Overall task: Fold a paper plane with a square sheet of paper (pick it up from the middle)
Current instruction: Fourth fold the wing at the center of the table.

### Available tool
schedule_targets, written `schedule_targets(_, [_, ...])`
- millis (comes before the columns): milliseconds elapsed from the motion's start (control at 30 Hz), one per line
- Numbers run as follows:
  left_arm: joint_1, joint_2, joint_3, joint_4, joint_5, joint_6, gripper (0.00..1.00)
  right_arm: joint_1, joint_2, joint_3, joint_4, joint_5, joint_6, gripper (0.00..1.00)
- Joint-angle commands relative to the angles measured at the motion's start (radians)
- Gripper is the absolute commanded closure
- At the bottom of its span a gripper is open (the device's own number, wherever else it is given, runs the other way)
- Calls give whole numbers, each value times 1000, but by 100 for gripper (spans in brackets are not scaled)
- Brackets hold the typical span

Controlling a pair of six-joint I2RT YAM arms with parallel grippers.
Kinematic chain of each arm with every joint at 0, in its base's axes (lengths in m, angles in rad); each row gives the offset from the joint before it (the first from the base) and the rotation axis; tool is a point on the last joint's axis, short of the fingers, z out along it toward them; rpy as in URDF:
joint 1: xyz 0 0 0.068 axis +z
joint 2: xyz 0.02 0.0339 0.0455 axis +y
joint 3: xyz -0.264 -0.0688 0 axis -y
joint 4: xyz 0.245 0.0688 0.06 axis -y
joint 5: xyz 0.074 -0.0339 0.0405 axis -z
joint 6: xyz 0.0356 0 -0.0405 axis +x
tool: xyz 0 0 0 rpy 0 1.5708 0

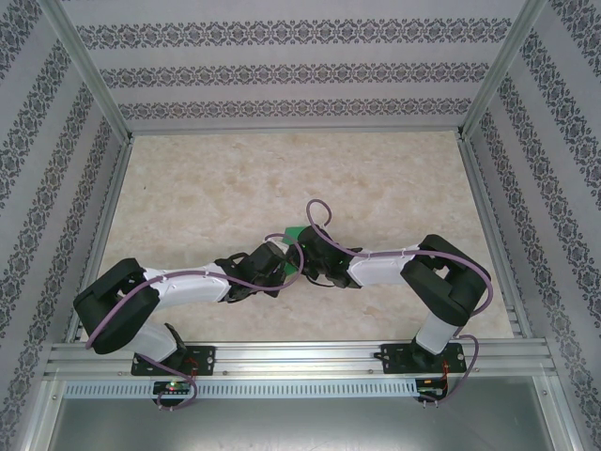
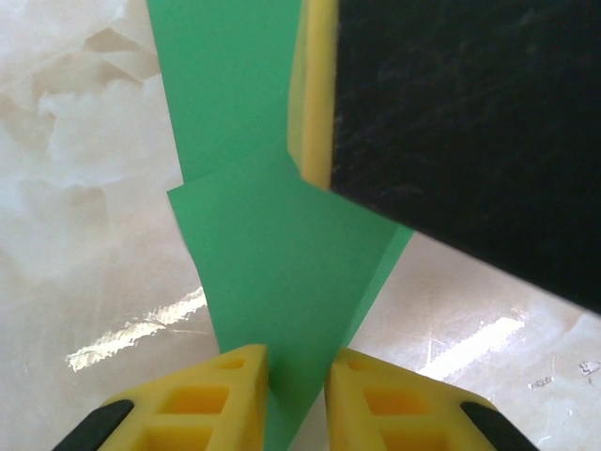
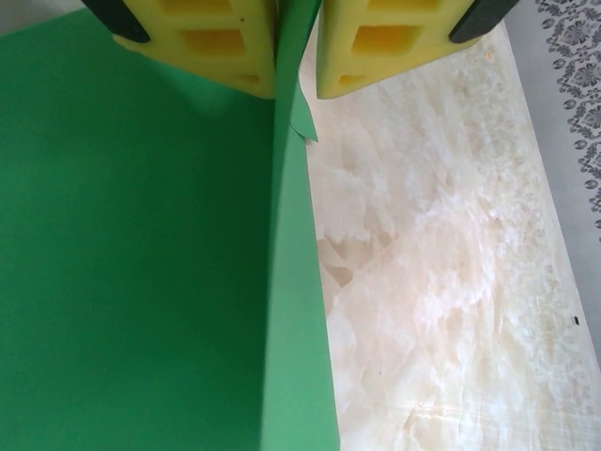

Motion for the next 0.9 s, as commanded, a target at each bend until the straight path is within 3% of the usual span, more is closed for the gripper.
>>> schedule_targets(0, [-13,10,5,17,-27,19,79,-9,-22,24,-24,-6,-18,81])
schedule_targets(367, [-13,6,7,3,-54,19,85,-36,-55,50,-110,-37,-101,72])
schedule_targets(667, [-12,5,11,-7,-70,41,76,-51,-29,102,-176,-70,-132,82])
schedule_targets(867, [-13,8,9,-12,-76,47,74,-52,-25,110,-176,-74,-133,83])
